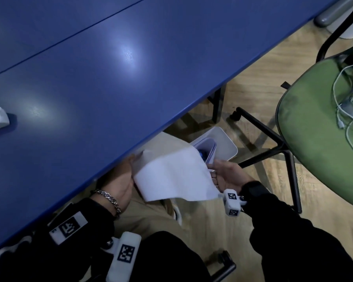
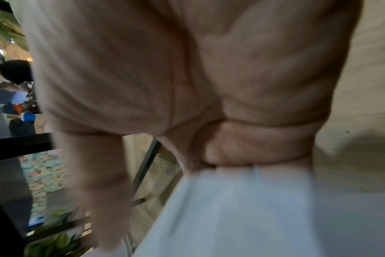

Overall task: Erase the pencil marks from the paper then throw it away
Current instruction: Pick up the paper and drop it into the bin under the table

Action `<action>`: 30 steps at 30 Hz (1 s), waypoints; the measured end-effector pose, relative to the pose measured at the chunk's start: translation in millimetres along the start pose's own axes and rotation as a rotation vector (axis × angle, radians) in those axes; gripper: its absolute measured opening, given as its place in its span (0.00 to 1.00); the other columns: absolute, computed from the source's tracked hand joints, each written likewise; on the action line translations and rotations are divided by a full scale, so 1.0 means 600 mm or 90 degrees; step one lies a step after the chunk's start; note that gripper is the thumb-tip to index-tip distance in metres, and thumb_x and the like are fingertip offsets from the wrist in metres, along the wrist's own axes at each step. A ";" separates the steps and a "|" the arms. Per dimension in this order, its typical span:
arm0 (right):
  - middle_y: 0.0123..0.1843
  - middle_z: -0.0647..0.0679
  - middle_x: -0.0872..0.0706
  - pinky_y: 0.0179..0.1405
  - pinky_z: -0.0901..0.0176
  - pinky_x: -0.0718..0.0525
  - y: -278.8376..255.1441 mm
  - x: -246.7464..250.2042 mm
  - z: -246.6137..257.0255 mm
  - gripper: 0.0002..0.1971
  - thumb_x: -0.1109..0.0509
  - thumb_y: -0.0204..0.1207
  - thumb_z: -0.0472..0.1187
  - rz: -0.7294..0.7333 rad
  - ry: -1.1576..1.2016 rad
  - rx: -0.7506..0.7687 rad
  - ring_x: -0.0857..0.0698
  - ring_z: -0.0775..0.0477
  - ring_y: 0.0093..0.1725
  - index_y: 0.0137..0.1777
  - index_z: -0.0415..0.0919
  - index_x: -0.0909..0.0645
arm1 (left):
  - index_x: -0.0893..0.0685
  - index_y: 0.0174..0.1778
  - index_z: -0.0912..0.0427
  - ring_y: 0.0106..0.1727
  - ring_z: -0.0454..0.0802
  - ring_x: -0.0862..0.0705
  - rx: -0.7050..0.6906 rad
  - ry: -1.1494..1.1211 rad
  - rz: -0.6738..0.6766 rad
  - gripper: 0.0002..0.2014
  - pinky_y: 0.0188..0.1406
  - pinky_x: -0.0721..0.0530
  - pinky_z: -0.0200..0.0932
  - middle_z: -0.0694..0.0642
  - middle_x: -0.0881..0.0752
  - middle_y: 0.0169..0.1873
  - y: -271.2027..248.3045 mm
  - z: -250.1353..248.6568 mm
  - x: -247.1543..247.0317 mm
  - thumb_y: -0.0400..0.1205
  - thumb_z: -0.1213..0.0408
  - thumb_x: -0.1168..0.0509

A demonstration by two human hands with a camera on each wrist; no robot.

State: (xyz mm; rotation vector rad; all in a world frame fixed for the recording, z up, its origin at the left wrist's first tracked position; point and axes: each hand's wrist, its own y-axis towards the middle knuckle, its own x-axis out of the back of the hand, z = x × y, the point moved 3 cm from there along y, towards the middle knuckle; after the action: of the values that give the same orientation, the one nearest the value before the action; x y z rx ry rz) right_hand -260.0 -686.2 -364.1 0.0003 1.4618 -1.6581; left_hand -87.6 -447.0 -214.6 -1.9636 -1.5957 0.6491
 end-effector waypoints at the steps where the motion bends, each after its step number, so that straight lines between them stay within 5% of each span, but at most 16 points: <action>1: 0.65 0.31 0.15 0.66 0.41 0.18 -0.004 -0.001 0.000 0.33 0.25 0.79 0.45 0.018 -0.019 0.017 0.12 0.34 0.57 0.79 0.28 0.28 | 0.07 0.37 0.58 0.37 0.45 0.10 0.001 0.009 0.005 0.17 0.42 0.14 0.44 0.48 0.06 0.35 -0.003 -0.001 0.000 0.89 0.69 0.38; 3: 0.68 0.29 0.15 0.67 0.41 0.17 -0.002 -0.001 0.011 0.26 0.28 0.82 0.37 0.026 -0.095 0.051 0.12 0.33 0.60 0.77 0.26 0.26 | 0.06 0.39 0.57 0.37 0.45 0.09 0.003 0.006 0.009 0.14 0.40 0.13 0.42 0.51 0.05 0.40 -0.003 -0.002 0.004 0.87 0.65 0.34; 7: 0.67 0.34 0.13 0.66 0.40 0.16 0.011 -0.001 0.047 0.19 0.29 0.83 0.38 -0.026 -0.261 0.097 0.13 0.32 0.64 0.72 0.34 0.20 | 0.09 0.48 0.55 0.45 0.52 0.09 0.026 0.022 0.047 0.04 0.56 0.12 0.53 0.53 0.05 0.45 -0.004 -0.010 0.008 0.81 0.60 0.23; 11: 0.58 0.39 0.08 0.56 0.47 0.13 0.025 0.014 0.072 0.11 0.32 0.86 0.40 -0.100 -0.354 0.115 0.09 0.38 0.55 0.64 0.38 0.16 | 0.10 0.52 0.58 0.59 0.60 0.09 -0.006 0.143 0.064 0.05 0.72 0.17 0.60 0.59 0.06 0.56 0.004 -0.005 0.017 0.82 0.64 0.25; 13: 0.45 0.41 0.11 0.42 0.53 0.18 0.037 0.027 0.086 0.08 0.31 0.85 0.42 -0.190 -0.446 0.126 0.13 0.41 0.42 0.47 0.40 0.16 | 0.11 0.60 0.60 0.58 0.60 0.08 -0.021 0.234 0.077 0.13 0.64 0.11 0.63 0.60 0.07 0.58 0.012 0.003 0.016 0.80 0.63 0.26; 15: 0.44 0.45 0.14 0.46 0.54 0.22 0.047 0.033 0.105 0.07 0.30 0.82 0.44 -0.317 -0.631 0.142 0.16 0.41 0.47 0.42 0.45 0.18 | 0.15 0.65 0.65 0.51 0.59 0.07 0.018 0.293 0.108 0.11 0.43 0.05 0.54 0.64 0.09 0.58 0.015 0.012 0.006 0.87 0.69 0.32; 16: 0.47 0.48 0.13 0.49 0.55 0.23 0.044 0.025 0.118 0.03 0.31 0.80 0.44 -0.396 -0.740 0.177 0.15 0.42 0.51 0.45 0.48 0.17 | 0.17 0.66 0.68 0.47 0.58 0.07 0.057 0.310 0.126 0.10 0.38 0.06 0.48 0.65 0.09 0.56 0.018 0.020 0.001 0.90 0.70 0.36; 18: 0.56 0.53 0.14 0.53 0.59 0.26 0.031 -0.020 0.134 0.11 0.34 0.80 0.45 -0.498 -0.840 0.306 0.16 0.47 0.55 0.60 0.53 0.19 | 0.18 0.64 0.67 0.41 0.55 0.08 0.123 0.334 0.152 0.09 0.36 0.07 0.42 0.64 0.09 0.52 0.020 0.028 -0.009 0.92 0.70 0.41; 20: 0.66 0.50 0.17 0.58 0.61 0.28 0.004 -0.109 0.119 0.17 0.36 0.87 0.49 -0.419 -0.831 0.491 0.18 0.48 0.63 0.73 0.48 0.25 | 0.18 0.61 0.64 0.35 0.52 0.10 0.147 0.341 0.157 0.07 0.34 0.09 0.39 0.63 0.10 0.46 0.023 0.030 -0.014 0.92 0.68 0.41; 23: 0.84 0.58 0.35 0.81 0.68 0.42 -0.031 -0.225 0.043 0.26 0.43 0.91 0.47 -0.046 -0.798 0.621 0.38 0.60 0.83 0.87 0.51 0.42 | 0.18 0.54 0.62 0.26 0.45 0.11 0.146 0.330 0.166 0.06 0.29 0.11 0.38 0.59 0.12 0.37 0.023 0.029 -0.026 0.91 0.68 0.41; 25: 0.90 0.60 0.52 0.88 0.44 0.59 -0.004 -0.206 -0.003 0.28 0.51 0.92 0.53 0.011 -0.998 0.565 0.54 0.55 0.89 0.88 0.64 0.55 | 0.17 0.54 0.61 0.27 0.45 0.11 0.135 0.322 0.159 0.07 0.29 0.10 0.39 0.59 0.11 0.39 0.020 0.028 -0.030 0.91 0.69 0.41; 27: 0.91 0.56 0.58 0.79 0.19 0.64 0.052 -0.111 -0.003 0.28 0.55 0.89 0.62 -0.209 -1.261 0.365 0.62 0.40 0.89 0.87 0.69 0.59 | 0.16 0.55 0.63 0.25 0.45 0.12 0.123 0.308 0.147 0.06 0.35 0.08 0.44 0.62 0.13 0.43 0.017 0.024 -0.027 0.90 0.69 0.39; 29: 0.91 0.46 0.57 0.75 0.12 0.63 0.075 -0.032 0.026 0.29 0.49 0.86 0.59 -0.445 -1.345 0.151 0.59 0.31 0.89 0.87 0.65 0.50 | 0.15 0.56 0.65 0.30 0.49 0.11 0.099 0.308 0.147 0.07 0.47 0.07 0.56 0.64 0.13 0.46 0.012 0.018 -0.021 0.88 0.71 0.39; 30: 0.91 0.44 0.52 0.78 0.14 0.62 0.074 -0.013 0.041 0.28 0.47 0.86 0.57 -0.504 -1.291 0.138 0.55 0.32 0.89 0.86 0.62 0.44 | 0.14 0.53 0.64 0.35 0.52 0.10 0.086 0.306 0.162 0.08 0.52 0.08 0.61 0.64 0.12 0.46 0.005 0.015 -0.019 0.87 0.72 0.39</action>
State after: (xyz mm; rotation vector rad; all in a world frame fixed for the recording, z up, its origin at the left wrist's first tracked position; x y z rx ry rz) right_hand -215.5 -696.3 -387.3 -1.7161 -0.3841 -1.2312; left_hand -93.5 -457.9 -223.3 -2.0414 -1.0017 0.3289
